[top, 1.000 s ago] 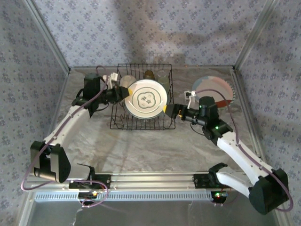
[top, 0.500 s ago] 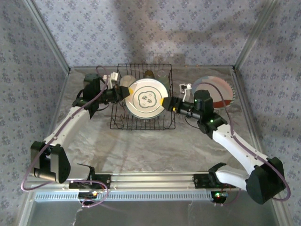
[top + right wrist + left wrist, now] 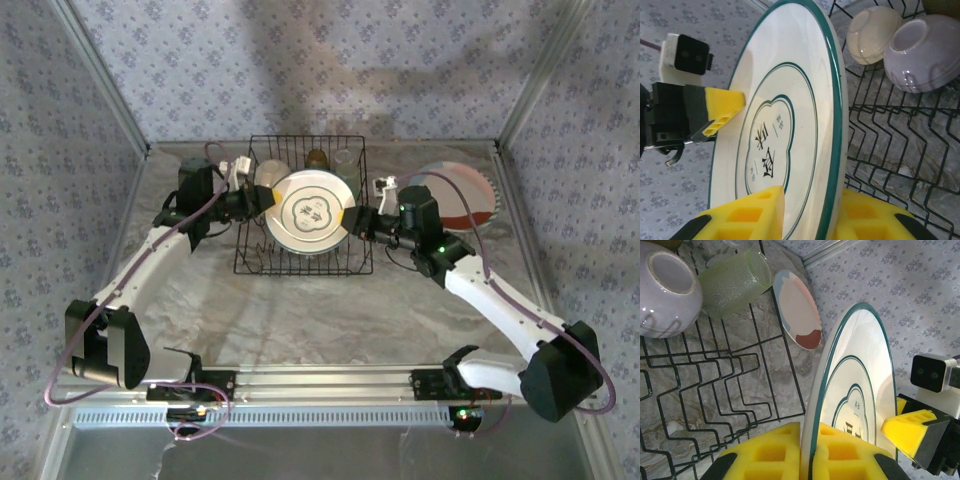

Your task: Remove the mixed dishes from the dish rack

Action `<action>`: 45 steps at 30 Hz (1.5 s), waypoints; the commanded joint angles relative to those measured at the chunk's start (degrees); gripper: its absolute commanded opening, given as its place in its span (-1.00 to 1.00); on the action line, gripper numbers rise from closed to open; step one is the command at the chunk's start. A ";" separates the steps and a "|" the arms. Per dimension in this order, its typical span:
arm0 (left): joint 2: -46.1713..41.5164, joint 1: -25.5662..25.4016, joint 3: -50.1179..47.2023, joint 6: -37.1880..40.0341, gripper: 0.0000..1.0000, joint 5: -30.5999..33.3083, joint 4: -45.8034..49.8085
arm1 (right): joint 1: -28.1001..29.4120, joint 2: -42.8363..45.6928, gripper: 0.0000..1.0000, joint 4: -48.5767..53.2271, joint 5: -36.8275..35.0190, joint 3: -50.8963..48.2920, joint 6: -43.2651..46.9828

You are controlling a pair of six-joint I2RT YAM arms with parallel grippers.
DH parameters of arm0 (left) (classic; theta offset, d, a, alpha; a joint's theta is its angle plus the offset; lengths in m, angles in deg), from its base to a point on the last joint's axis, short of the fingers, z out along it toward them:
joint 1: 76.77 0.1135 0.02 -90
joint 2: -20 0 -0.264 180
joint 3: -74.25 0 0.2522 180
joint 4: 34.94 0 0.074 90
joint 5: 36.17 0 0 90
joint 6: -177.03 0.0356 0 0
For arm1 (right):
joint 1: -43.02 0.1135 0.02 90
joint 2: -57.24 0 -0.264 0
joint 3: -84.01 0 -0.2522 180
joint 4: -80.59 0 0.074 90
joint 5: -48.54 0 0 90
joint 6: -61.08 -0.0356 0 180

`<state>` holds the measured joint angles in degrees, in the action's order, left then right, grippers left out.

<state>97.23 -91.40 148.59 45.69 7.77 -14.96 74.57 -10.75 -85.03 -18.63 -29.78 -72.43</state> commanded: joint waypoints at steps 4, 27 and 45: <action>-1.23 -0.73 1.71 2.41 -1.00 1.59 1.69 | 1.78 -1.68 -0.64 4.01 -2.95 3.96 2.13; -4.65 -2.33 -0.59 3.20 0.99 5.17 0.67 | -1.79 -1.92 -1.00 6.46 -1.53 3.74 -0.61; -20.57 -4.00 -2.63 11.80 0.99 8.77 11.83 | -29.74 -0.06 -1.00 1.53 3.05 -1.82 -7.77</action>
<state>80.25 -95.27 146.78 52.34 14.76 -8.06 48.34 -11.03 -78.32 -17.02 -31.51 -77.63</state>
